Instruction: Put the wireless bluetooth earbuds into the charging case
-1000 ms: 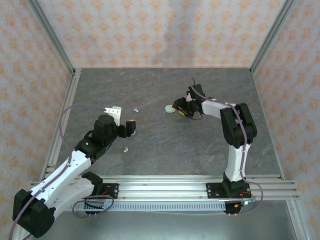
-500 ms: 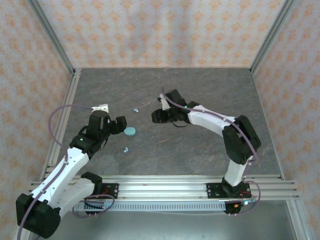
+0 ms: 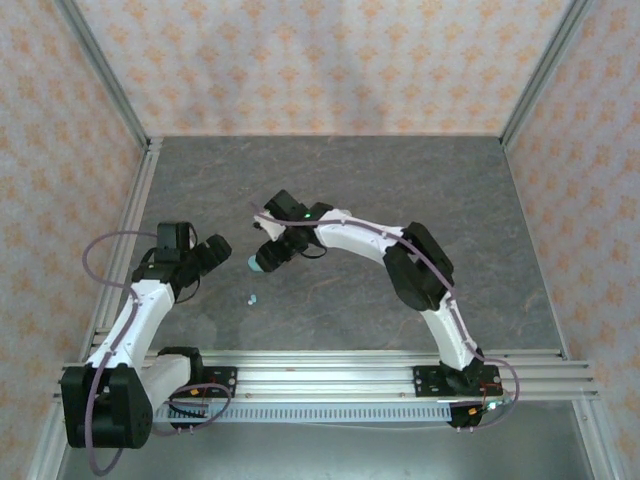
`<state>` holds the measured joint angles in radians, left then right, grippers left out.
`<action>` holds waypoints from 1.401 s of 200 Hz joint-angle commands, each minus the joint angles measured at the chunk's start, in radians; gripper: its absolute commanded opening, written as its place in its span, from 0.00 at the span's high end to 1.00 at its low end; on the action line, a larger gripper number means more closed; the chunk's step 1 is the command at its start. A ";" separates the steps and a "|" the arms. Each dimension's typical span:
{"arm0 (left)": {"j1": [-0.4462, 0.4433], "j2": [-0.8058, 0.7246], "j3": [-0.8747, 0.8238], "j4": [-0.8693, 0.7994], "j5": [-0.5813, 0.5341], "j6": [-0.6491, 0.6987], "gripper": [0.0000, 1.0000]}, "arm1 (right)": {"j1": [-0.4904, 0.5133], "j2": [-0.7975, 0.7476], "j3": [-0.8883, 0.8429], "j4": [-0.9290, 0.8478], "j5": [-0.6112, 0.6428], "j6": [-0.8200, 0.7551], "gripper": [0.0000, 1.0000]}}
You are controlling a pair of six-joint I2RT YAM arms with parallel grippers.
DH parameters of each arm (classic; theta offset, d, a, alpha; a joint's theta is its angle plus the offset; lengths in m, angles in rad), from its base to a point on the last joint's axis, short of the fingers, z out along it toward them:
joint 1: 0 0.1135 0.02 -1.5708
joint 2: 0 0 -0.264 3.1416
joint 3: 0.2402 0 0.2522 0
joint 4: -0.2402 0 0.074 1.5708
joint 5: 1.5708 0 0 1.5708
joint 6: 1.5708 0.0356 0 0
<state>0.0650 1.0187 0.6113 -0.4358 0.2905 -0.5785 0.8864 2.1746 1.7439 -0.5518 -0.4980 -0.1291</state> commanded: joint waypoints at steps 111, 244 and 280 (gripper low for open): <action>0.032 0.136 0.015 0.042 0.101 0.020 0.10 | 0.056 0.211 0.250 -0.221 0.116 -0.299 0.30; 0.033 0.068 0.016 -0.011 0.085 0.039 0.10 | 0.066 0.114 0.106 -0.104 0.068 -0.376 0.74; 0.033 0.040 0.016 -0.030 0.084 0.074 0.10 | 0.066 0.054 0.018 -0.047 0.055 -0.366 0.71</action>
<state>0.0879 1.0885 0.6117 -0.4229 0.3855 -0.5407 0.9401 2.3009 1.8282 -0.6266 -0.4107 -0.4873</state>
